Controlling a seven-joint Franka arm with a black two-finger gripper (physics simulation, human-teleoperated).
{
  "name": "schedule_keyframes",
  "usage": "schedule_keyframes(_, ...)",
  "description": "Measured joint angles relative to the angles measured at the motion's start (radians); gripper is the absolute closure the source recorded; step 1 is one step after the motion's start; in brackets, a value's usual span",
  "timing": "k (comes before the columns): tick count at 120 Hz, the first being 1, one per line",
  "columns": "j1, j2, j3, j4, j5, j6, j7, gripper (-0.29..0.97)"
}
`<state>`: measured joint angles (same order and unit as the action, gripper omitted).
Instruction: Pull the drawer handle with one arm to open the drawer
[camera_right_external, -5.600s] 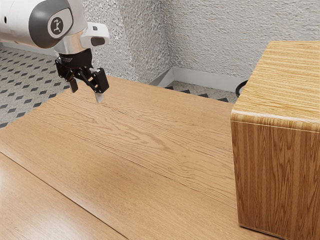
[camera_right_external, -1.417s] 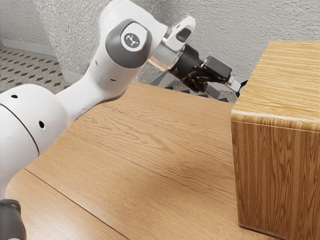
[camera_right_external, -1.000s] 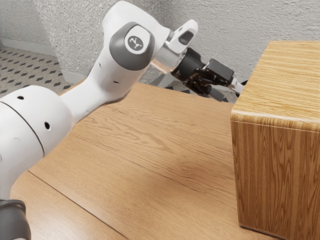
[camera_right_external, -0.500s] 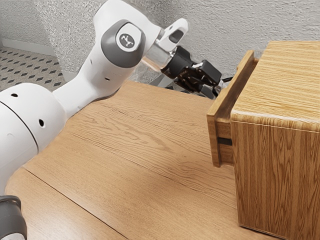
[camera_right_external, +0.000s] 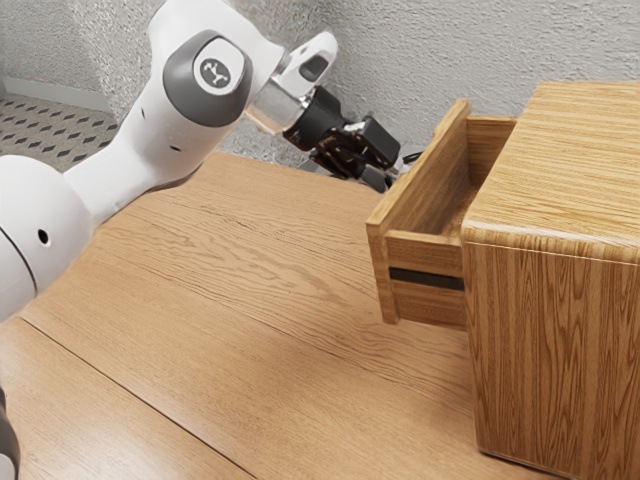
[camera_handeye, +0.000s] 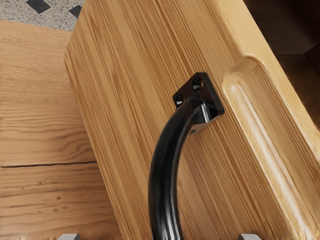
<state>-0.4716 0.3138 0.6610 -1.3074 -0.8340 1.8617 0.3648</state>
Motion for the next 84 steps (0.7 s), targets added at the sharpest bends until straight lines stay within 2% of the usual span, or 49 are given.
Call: schedule_keyframes(84, 0.070, -0.121, 0.005, -0.112, 0.084, -0.015, 0.008, 0.31)
